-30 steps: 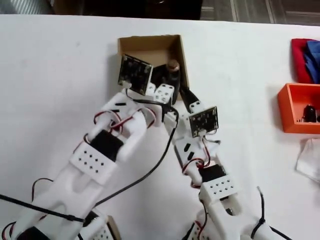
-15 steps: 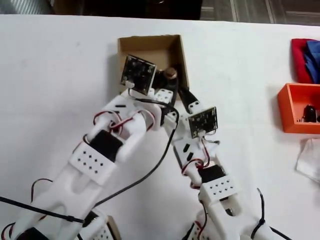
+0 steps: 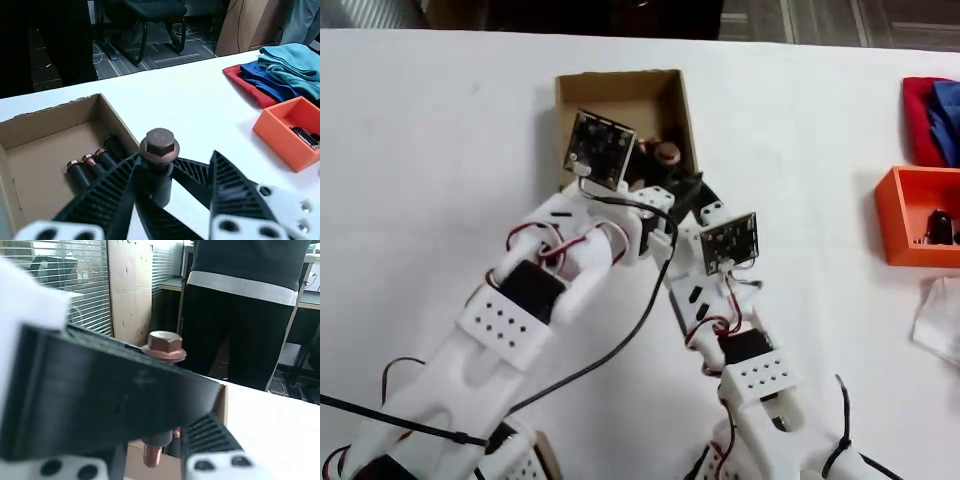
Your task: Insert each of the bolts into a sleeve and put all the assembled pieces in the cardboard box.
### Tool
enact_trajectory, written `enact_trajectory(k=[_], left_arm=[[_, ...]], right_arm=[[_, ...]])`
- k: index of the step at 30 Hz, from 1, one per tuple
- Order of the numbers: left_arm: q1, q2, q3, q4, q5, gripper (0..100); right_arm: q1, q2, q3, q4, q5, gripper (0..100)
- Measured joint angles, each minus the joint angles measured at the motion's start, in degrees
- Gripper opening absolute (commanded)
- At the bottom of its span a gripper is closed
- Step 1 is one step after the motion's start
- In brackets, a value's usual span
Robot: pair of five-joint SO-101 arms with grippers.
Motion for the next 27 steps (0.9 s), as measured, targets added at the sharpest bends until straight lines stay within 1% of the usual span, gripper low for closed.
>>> enact_trajectory(k=[10,17,19,20,21,22,23,24,25,27], left_arm=[[-4.9,-0.1,-0.1,-0.1,0.1,17],[-5.2,-0.7,-0.2,-0.1,0.0,16],[-6.2,-2.6,-0.8,-0.1,0.0,12],[-7.0,-3.9,-1.1,-0.1,0.0,8],[-8.4,-5.0,-1.3,-0.1,0.0,3],[-10.1,-6.2,-1.3,-0.1,0.0,2],[-12.3,-7.0,-1.3,-0.1,0.0,4],[-15.0,-8.0,-1.2,-0.1,0.0,4],[-18.1,-9.1,-0.5,-0.1,0.0,2],[-25.0,-11.4,2.3,-0.1,0.0,3]], right_arm=[[1.1,0.2,0.1,0.1,0.1,2.3],[1.2,0.2,0.1,0.1,0.1,2.3],[1.3,0.1,0.1,1.0,0.1,2.3],[1.5,0.1,0.1,2.1,0.1,2.2],[1.8,0.1,0.1,3.8,0.1,2.2],[2.1,0.1,-0.3,6.0,-0.1,2.2],[2.1,0.2,-1.5,8.8,-0.1,2.2],[2.1,0.2,-3.5,12.3,-0.1,2.2],[2.3,0.2,-6.2,16.4,-0.4,2.2],[3.3,0.2,-13.3,25.2,-2.5,2.2]])
